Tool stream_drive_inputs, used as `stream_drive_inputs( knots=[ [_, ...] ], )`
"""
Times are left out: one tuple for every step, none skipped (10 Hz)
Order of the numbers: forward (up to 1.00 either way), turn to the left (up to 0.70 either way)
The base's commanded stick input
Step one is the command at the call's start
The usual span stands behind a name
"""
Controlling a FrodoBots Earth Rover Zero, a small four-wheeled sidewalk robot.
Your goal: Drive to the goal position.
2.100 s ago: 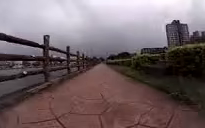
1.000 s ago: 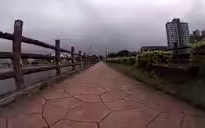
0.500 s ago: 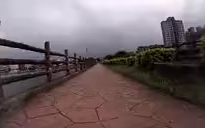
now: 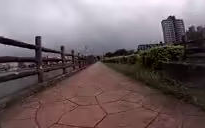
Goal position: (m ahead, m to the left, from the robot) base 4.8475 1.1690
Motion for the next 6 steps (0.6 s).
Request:
stream_drive_inputs(
  knots=[
    [1.0, 0.0],
    [1.0, 0.0],
    [1.0, 0.0],
    [1.0, 0.0],
    [1.0, 0.0],
    [1.0, 0.0]
  ],
)
